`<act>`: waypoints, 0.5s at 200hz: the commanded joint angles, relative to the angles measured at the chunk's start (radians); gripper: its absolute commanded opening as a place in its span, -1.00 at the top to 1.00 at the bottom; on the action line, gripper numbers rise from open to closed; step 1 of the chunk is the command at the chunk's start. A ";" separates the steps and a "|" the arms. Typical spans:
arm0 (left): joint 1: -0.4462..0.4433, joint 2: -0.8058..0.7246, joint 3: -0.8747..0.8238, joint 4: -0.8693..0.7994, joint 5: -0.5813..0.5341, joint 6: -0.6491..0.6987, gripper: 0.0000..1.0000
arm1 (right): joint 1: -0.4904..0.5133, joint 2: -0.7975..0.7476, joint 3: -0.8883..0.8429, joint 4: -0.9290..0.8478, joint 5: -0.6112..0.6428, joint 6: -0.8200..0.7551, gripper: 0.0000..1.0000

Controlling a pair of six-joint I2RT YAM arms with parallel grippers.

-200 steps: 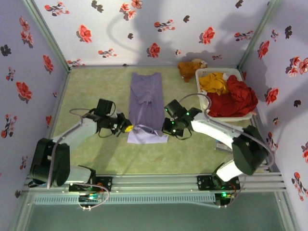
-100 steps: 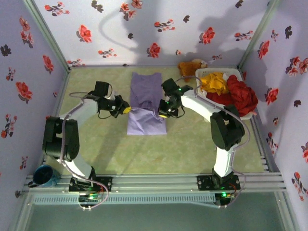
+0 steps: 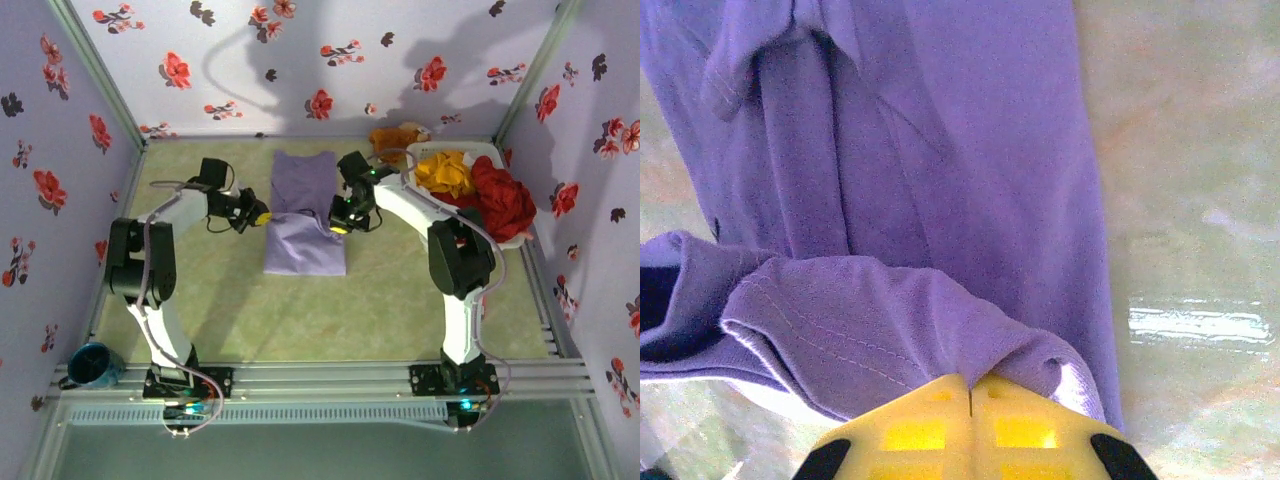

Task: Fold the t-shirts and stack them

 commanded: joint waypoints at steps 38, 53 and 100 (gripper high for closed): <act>0.025 0.087 0.085 -0.050 0.026 0.056 1.00 | -0.020 0.110 0.089 -0.027 -0.053 -0.023 1.00; 0.028 0.111 0.101 -0.056 0.032 0.066 1.00 | -0.025 0.122 0.099 -0.029 -0.048 -0.027 1.00; 0.040 0.177 0.156 -0.096 0.050 0.106 1.00 | -0.049 0.174 0.150 -0.058 -0.083 -0.059 1.00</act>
